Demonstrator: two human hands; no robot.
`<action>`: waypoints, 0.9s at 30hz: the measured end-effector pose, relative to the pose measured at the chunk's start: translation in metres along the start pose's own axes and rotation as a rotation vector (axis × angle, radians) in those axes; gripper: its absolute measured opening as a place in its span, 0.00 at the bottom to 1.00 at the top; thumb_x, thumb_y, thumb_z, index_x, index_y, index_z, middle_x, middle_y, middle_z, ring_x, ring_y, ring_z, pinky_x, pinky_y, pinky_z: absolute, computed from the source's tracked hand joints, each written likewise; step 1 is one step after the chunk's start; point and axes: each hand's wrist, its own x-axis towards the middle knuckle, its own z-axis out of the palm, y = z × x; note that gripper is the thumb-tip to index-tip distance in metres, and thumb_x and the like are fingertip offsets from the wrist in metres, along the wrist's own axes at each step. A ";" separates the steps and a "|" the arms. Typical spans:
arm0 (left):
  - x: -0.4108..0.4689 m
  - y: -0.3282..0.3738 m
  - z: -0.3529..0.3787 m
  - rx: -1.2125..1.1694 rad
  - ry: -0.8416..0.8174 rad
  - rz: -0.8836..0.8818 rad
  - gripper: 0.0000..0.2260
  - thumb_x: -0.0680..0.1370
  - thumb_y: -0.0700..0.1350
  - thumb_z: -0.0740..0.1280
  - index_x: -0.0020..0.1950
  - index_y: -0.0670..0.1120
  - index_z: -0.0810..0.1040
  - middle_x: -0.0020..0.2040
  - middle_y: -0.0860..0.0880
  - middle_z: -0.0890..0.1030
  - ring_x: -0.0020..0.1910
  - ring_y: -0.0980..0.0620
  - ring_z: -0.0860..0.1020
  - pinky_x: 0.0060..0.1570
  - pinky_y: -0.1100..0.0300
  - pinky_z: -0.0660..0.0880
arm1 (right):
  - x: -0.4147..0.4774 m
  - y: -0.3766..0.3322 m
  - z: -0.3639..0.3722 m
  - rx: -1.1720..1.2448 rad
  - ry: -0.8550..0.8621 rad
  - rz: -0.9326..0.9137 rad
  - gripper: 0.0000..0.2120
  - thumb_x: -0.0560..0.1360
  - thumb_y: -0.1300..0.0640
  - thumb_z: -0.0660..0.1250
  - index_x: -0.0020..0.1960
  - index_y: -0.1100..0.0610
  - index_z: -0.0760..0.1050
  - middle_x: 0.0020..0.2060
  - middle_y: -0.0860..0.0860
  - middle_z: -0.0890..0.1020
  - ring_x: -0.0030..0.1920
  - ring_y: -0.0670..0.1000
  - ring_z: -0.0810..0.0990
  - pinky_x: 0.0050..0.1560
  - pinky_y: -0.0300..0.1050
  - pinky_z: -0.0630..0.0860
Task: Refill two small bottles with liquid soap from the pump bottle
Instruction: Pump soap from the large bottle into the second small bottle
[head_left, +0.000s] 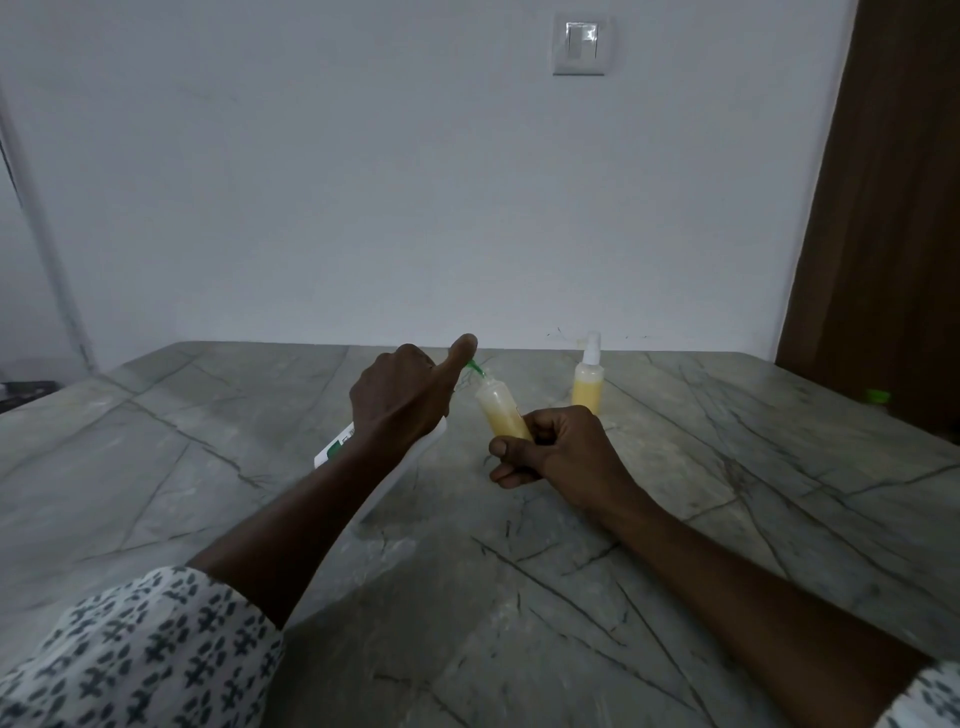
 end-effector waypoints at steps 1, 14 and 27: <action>0.000 0.000 0.000 -0.009 -0.005 -0.006 0.38 0.70 0.73 0.48 0.24 0.45 0.79 0.27 0.50 0.81 0.33 0.49 0.79 0.45 0.53 0.74 | 0.000 0.000 0.000 -0.001 0.001 0.000 0.12 0.72 0.61 0.74 0.51 0.67 0.81 0.38 0.60 0.86 0.39 0.59 0.87 0.47 0.55 0.84; 0.000 0.000 -0.003 0.040 0.038 0.025 0.24 0.70 0.57 0.52 0.32 0.43 0.81 0.34 0.46 0.82 0.38 0.44 0.78 0.46 0.49 0.77 | -0.001 0.002 0.002 -0.004 -0.010 0.004 0.14 0.71 0.61 0.75 0.52 0.68 0.81 0.38 0.60 0.86 0.38 0.59 0.87 0.46 0.57 0.84; -0.001 0.000 0.000 0.002 0.007 -0.004 0.37 0.70 0.72 0.48 0.24 0.44 0.80 0.29 0.48 0.82 0.34 0.47 0.80 0.47 0.51 0.77 | -0.001 0.000 0.003 0.090 -0.035 0.048 0.14 0.70 0.62 0.76 0.52 0.69 0.80 0.39 0.62 0.86 0.41 0.61 0.87 0.47 0.54 0.84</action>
